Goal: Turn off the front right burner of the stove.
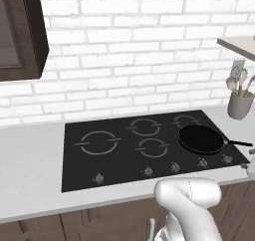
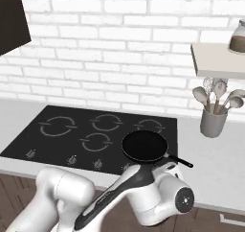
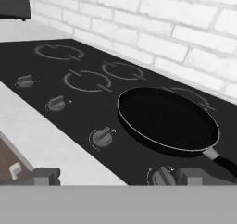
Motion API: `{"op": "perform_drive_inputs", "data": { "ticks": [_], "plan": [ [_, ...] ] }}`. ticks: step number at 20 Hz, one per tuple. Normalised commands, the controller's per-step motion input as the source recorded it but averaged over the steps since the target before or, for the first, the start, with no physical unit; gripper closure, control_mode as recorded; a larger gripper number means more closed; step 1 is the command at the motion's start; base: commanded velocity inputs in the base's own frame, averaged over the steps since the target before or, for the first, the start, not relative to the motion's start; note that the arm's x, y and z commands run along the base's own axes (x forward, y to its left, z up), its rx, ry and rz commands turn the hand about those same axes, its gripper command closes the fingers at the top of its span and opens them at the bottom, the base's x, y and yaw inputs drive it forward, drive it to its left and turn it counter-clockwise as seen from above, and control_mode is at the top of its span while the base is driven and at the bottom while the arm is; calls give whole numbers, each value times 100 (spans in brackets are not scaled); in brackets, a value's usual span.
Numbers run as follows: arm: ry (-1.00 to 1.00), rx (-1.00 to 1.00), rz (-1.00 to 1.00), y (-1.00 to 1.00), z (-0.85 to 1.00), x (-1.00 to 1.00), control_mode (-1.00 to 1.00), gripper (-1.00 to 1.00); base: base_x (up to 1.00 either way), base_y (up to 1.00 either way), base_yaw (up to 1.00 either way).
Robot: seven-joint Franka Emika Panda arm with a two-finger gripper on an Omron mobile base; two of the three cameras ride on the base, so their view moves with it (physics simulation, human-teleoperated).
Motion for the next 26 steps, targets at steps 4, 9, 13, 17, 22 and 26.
{"op": "perform_drive_inputs", "data": {
  "ticks": [4, 9, 13, 17, 22, 26],
  "plan": [
    [5, 0, 2, -18, -14, 39, -100, -100, 0, 0, 0],
    [1, 0, 3, -23, -34, 7, -100, -100, 0, 0, 0],
    [0, 0, 4, -6, -43, 0, -100, -100, 0, 0, 0],
    [0, 0, 3, 0, -26, 23, -100, -100, 0, 0, 0],
    [5, 0, 4, 0, -17, 44, -100, -100, 0, 0, 0],
    [12, 0, 5, 0, -12, 39, -100, -100, 0, 0, 0]
  ]
}}
